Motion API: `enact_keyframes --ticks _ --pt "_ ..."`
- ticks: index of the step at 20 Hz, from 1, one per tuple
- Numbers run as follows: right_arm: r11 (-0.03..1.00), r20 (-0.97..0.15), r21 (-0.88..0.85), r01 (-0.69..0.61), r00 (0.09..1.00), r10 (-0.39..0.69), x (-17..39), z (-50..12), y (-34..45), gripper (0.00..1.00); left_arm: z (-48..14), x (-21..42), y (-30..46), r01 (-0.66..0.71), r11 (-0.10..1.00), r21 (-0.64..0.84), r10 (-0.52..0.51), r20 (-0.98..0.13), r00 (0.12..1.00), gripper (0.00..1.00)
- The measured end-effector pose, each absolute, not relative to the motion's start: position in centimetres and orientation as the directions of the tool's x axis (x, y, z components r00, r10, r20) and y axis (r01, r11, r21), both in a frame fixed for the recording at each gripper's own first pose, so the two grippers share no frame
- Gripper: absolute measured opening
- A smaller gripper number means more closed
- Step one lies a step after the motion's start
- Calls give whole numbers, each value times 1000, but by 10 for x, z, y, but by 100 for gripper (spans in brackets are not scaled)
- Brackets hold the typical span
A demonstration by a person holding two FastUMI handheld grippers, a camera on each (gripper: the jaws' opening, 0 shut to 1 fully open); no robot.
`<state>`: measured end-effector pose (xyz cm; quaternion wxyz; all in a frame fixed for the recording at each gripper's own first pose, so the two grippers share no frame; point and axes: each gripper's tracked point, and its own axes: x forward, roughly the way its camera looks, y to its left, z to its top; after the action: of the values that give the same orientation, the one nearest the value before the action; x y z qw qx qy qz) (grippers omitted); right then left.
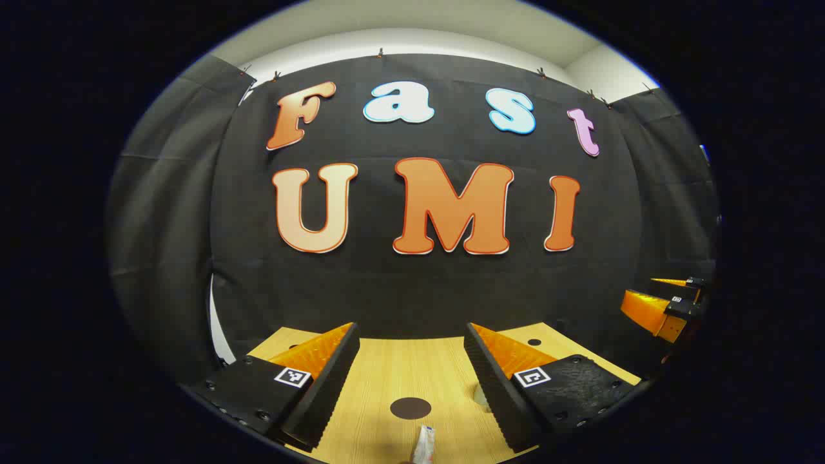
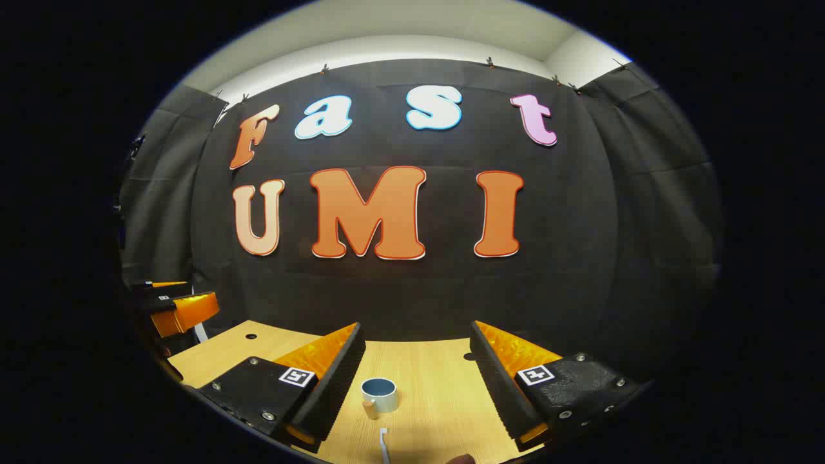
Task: Put the toothbrush and toothpaste on the desktop into the cup, then pick up the cup and place it on the coaster on the desktop.
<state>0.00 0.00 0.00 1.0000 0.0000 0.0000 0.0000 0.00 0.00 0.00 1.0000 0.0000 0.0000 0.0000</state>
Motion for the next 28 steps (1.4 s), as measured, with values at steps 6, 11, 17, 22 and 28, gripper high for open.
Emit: enact_keyframes --ticks 6,11,17,22,28 --pt "998 -11 -8 -60 998 60 10 -9 14 99 9 1 2 -44 999 20 43 37 998 98" --pt "998 -14 -11 -68 998 67 20 -14 20 98 13 0 9 -58 998 22 57 49 997 98" --pt "993 -67 -26 -112 992 110 29 -34 33 98 10 5 12 -73 997 33 72 42 997 98" --pt "988 -233 -93 -125 967 101 32 -82 34 99 4 4 18 -84 995 54 84 15 996 98" --pt "979 -424 -85 -184 896 131 29 -141 49 99 -12 -2 28 -114 989 96 117 -32 993 98"
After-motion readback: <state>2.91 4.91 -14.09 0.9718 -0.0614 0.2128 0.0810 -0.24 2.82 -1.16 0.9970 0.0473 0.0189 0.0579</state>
